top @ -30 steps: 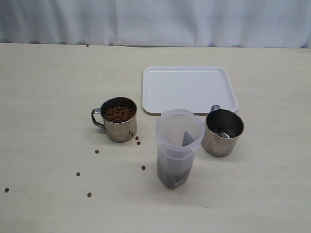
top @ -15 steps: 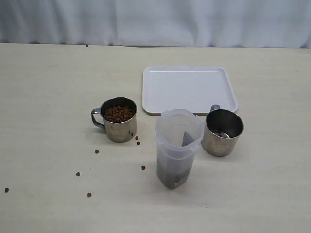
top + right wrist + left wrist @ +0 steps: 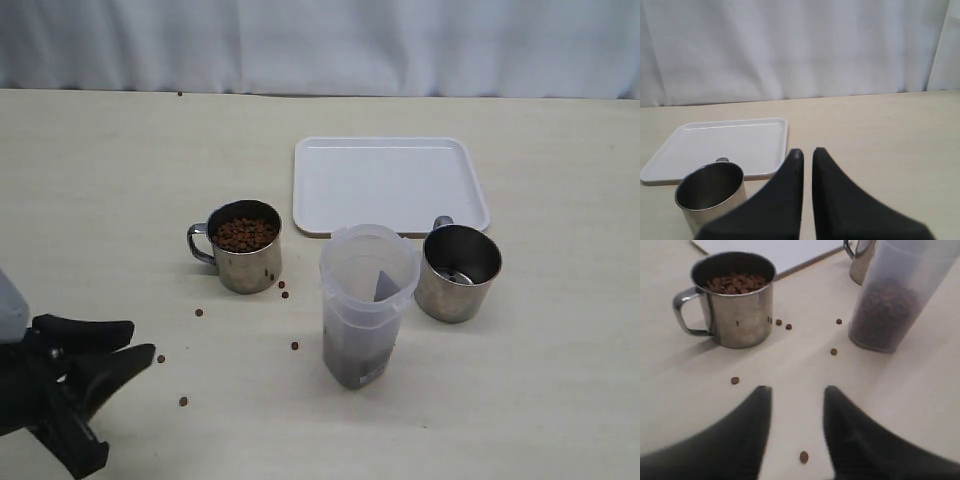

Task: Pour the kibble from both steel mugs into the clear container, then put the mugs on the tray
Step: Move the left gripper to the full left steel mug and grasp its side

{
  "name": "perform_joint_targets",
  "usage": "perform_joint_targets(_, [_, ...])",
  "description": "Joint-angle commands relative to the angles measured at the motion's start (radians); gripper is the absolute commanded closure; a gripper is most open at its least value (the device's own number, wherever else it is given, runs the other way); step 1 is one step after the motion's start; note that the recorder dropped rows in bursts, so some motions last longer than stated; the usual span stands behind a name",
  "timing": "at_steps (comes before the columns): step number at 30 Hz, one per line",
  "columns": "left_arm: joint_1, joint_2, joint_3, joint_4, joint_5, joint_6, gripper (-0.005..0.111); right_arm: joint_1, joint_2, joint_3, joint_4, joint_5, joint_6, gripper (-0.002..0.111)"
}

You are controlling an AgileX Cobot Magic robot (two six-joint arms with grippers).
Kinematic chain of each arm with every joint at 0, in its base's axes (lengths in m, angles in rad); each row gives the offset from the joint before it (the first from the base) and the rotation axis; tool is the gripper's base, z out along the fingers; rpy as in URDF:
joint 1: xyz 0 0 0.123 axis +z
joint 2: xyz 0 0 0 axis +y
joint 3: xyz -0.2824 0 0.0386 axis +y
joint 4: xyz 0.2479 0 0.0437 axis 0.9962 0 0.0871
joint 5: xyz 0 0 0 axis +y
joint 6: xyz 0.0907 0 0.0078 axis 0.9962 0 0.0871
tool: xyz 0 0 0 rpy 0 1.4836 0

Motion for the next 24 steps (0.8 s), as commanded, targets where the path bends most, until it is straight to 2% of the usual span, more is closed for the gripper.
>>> perform_joint_targets(1, [-0.006, 0.197, -0.073, 0.011, -0.136, 0.016, 0.047, -0.005, -0.003, 0.004, -0.01, 0.007, -0.001, 0.103])
perform_joint_targets(3, [-0.006, 0.261, -0.105, 0.031, -0.169, 0.016, 0.036, -0.005, -0.003, 0.004, -0.01, 0.007, -0.001, 0.103])
perform_joint_targets(5, [-0.006, 0.33, -0.145, 0.055, -0.193, 0.016, 0.03, -0.005, -0.003, 0.004, -0.01, 0.007, -0.001, 0.103])
perform_joint_targets(12, [-0.006, 0.499, -0.293, 0.114, -0.193, 0.016, 0.03, -0.005, -0.003, 0.004, -0.01, 0.007, -0.001, 0.103])
perform_joint_targets(18, [-0.006, 0.572, -0.411, 0.112, -0.094, 0.096, 0.03, -0.005, -0.003, 0.004, -0.01, 0.007, -0.001, 0.103])
perform_joint_targets(24, [-0.006, 0.632, -0.485, 0.11, -0.06, 0.127, 0.03, -0.005, -0.003, 0.004, -0.01, 0.007, -0.001, 0.103])
